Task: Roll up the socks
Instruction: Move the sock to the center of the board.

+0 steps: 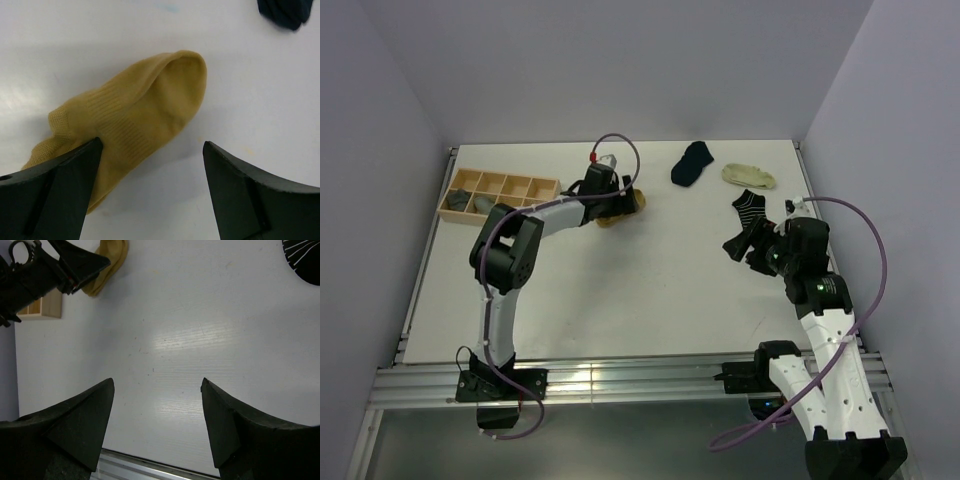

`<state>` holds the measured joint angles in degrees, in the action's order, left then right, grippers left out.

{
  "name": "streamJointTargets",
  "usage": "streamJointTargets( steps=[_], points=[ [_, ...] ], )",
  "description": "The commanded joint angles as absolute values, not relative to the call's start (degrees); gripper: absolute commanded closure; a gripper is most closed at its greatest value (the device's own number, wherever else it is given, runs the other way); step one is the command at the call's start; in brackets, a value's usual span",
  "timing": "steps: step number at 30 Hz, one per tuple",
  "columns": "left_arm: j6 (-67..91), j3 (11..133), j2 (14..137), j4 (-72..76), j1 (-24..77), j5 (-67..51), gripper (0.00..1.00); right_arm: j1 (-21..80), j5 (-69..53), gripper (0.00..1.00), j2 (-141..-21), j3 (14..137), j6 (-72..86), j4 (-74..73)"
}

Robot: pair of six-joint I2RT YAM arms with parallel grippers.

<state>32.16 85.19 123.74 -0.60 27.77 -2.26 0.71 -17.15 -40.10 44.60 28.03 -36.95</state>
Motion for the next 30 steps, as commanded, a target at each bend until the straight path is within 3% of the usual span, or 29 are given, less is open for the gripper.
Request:
streamJointTargets(
  steps=[1,5,10,14,18,24,30],
  points=[
    [38.74,76.15,119.63,-6.06,32.16,-1.86,0.11,0.44,-18.10,0.23,-40.52,44.56,26.54,-35.95],
    [43.23,70.32,114.09,-6.50,37.33,-0.26,0.10,0.44,-18.28,0.25,-40.69,45.00,25.58,-36.30],
    [48.68,71.53,108.90,-10.80,42.09,4.56,0.08,0.44,-19.16,0.28,-41.48,45.79,25.05,-36.56],
    [51.85,72.69,104.42,-14.06,45.26,8.70,0.07,3.94,-17.23,0.31,-41.92,46.84,25.57,-36.56],
    [52.30,72.16,98.63,-17.66,45.18,13.60,0.07,13.58,-11.53,0.35,-43.59,46.67,28.03,-34.46],
    [49.57,67.86,89.23,-20.74,42.02,15.73,0.10,25.47,-5.11,0.43,-52.02,48.77,31.46,-29.80],
    [43.87,56.45,78.60,-21.71,30.51,11.43,0.10,34.70,0.61,0.55,-69.33,57.91,30.50,-27.43]
  ],
)
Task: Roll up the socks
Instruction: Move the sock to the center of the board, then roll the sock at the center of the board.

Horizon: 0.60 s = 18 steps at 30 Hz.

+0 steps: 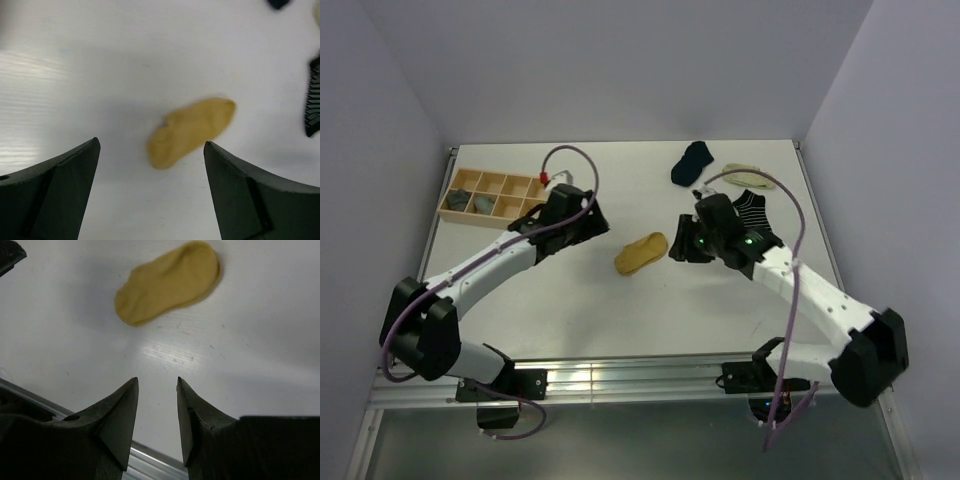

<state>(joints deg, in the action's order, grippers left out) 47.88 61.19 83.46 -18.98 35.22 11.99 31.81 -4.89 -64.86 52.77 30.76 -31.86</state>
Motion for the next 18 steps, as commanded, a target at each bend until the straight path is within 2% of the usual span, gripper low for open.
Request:
streamJointTargets(
  steps=[1,10,18],
  points=[
    [43.25,55.38,77.27,-21.97,28.06,10.90,0.10,35.76,1.75,0.56,-73.35,59.66,30.15,-25.94],
    [39.29,41.07,63.82,-20.57,20.57,4.66,0.10,41.04,7.64,0.59,-98.40,72.23,26.46,-21.72],
    [39.73,36.56,58.97,-20.65,19.78,1.85,0.10,42.89,9.14,0.60,-107.31,71.37,25.05,-19.51]
  ],
)
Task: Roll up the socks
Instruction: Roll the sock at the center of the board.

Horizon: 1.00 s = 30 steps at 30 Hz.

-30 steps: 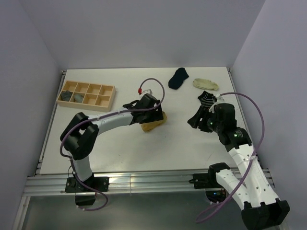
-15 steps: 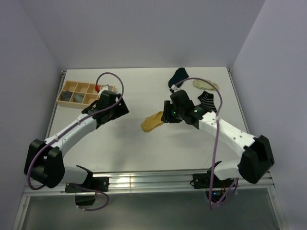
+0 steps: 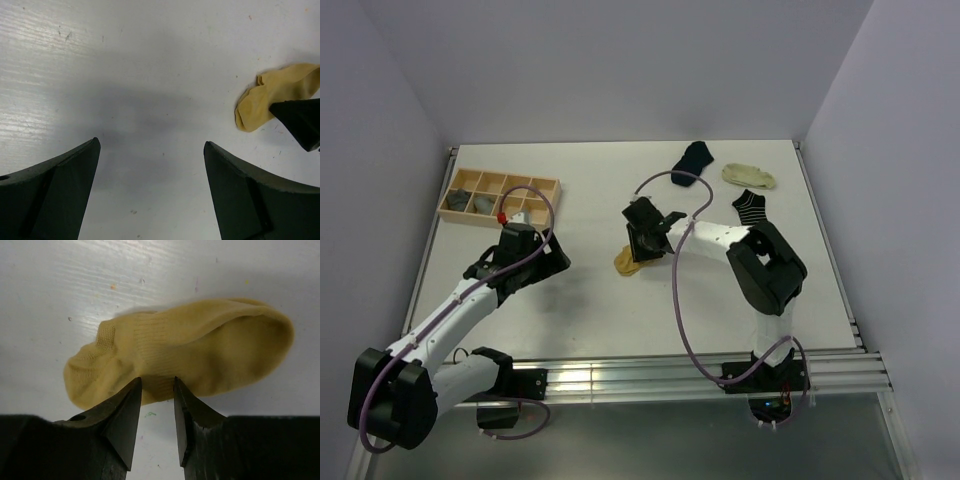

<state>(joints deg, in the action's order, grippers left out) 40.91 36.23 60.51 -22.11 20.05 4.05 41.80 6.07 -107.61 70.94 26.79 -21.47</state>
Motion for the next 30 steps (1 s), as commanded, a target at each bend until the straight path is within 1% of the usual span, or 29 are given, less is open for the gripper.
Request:
streamJointTargets(
  steps=[1,8,10,15,17,21,30],
  points=[
    [39.73,36.65,58.97,-20.65,19.78,1.67,0.10,43.85,9.23,0.60,-107.14,69.89,24.44,-19.42],
    [36.83,38.58,59.41,-19.51,19.69,1.58,0.09,47.19,9.75,0.60,-103.45,63.37,23.03,-18.90],
    [35.78,39.55,59.15,-19.60,19.69,2.11,0.07,47.63,10.72,0.60,-100.74,62.58,23.12,-19.51],
    [33.49,39.81,57.83,-19.69,18.90,5.09,0.03,49.83,14.75,0.59,-94.32,63.89,20.31,-21.27],
    [33.22,39.64,57.31,-19.69,18.28,5.88,0.02,51.15,15.90,0.57,-93.69,64.95,17.76,-21.36],
    [33.66,38.15,56.25,-18.55,16.44,6.68,0.00,55.62,17.75,0.52,-95.88,67.14,12.41,-22.49],
    [34.45,37.97,55.37,-17.93,14.86,6.15,0.00,60.73,20.92,0.52,-102.83,70.93,7.30,-24.61]
  ],
)
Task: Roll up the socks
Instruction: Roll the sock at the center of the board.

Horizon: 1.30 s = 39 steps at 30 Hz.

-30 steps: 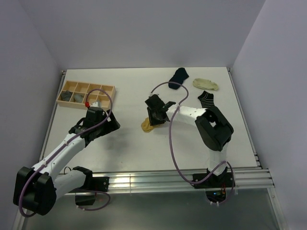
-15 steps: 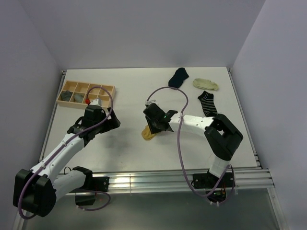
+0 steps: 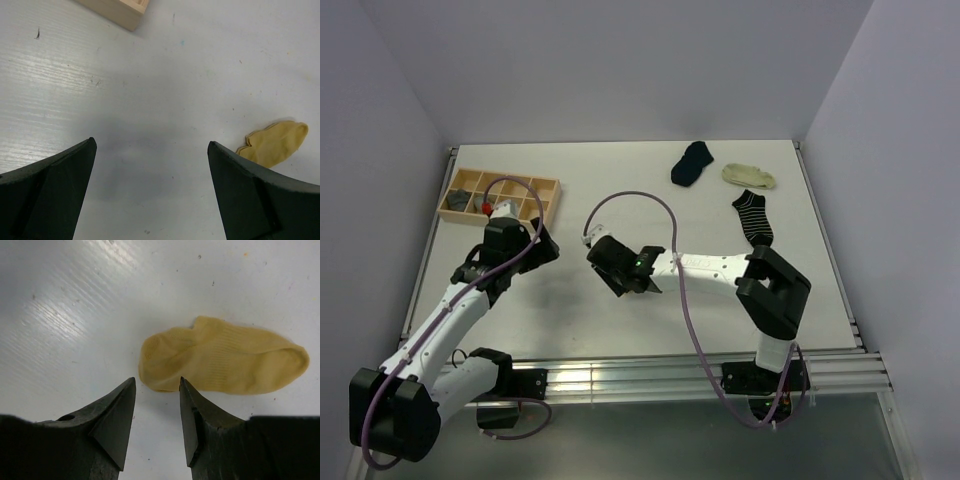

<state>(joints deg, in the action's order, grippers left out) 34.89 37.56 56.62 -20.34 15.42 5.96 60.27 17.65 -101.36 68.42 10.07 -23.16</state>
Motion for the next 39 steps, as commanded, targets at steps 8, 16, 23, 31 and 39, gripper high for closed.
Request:
streamJointTargets(
  steps=[8,16,23,31,39],
  points=[
    [34.72,38.23,56.95,-17.32,14.06,4.31,0.01,62.31,21.27,0.52,-106.08,71.10,4.83,-24.61],
    [34.98,38.23,58.27,-17.14,13.27,2.90,0.01,63.11,22.06,0.53,-107.23,70.58,4.66,-23.12],
    [34.98,38.23,58.27,-17.23,13.18,2.72,0.01,63.46,22.33,0.53,-106.78,72.24,3.69,-23.55],
    [35.16,38.41,58.62,-17.58,13.01,2.99,0.01,63.54,21.01,0.54,-108.72,71.72,3.08,-22.33],
    [35.33,38.32,59.15,-17.84,13.01,2.81,0.01,63.63,19.08,0.57,-110.74,70.23,3.16,-20.92]
  ],
)
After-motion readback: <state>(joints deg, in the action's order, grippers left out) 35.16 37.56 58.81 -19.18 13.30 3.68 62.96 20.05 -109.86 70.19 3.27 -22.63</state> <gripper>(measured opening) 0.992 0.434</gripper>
